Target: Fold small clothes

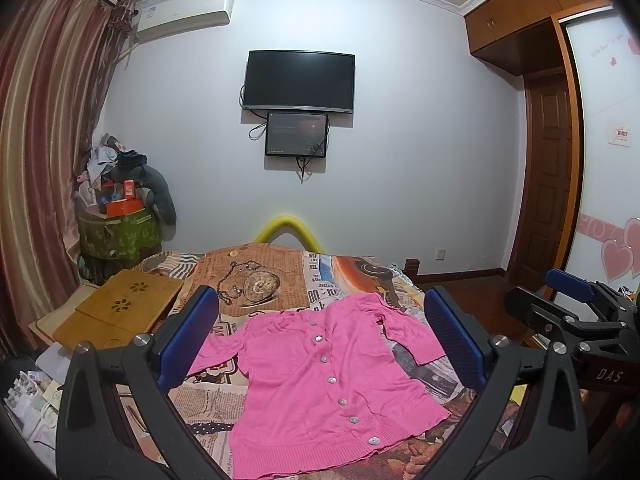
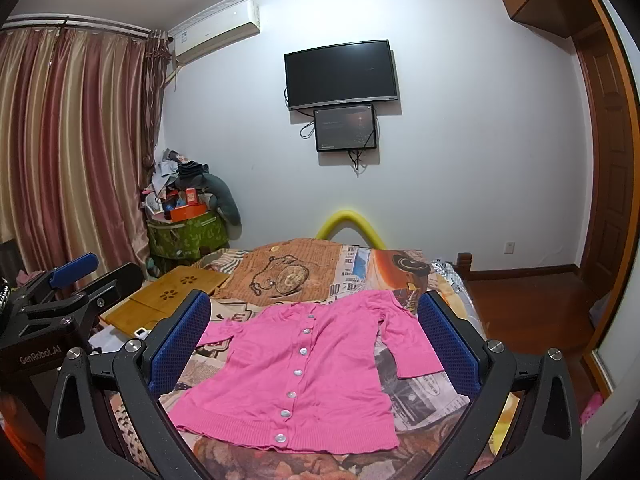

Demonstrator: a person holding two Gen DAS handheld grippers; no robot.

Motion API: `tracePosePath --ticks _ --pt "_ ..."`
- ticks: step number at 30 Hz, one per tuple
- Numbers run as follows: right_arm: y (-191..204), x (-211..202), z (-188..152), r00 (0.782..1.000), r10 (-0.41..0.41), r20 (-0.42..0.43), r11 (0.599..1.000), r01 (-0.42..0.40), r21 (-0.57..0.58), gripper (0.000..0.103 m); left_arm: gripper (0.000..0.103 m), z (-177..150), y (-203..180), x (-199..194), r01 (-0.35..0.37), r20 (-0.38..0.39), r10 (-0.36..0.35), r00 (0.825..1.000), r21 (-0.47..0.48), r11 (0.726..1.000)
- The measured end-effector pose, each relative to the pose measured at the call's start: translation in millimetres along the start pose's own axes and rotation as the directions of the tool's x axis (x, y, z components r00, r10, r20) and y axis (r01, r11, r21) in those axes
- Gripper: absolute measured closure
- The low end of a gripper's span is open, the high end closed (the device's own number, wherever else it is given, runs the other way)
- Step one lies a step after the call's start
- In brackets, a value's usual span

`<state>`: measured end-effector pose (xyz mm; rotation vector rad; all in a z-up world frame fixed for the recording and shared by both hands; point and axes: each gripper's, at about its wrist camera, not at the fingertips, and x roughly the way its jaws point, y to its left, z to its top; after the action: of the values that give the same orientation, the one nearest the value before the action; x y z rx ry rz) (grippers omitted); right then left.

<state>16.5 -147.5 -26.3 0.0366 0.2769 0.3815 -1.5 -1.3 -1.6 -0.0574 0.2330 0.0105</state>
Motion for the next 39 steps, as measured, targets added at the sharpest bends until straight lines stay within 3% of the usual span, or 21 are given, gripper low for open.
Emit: tracePosePath --ticks 39 --pt "1 0 -1 1.0 0.0 0.001 1.0 0.0 -0.001 0.0 0.0 -2 11 1 -0.014 -0.011 0.013 1.0 -0.033 0.999"
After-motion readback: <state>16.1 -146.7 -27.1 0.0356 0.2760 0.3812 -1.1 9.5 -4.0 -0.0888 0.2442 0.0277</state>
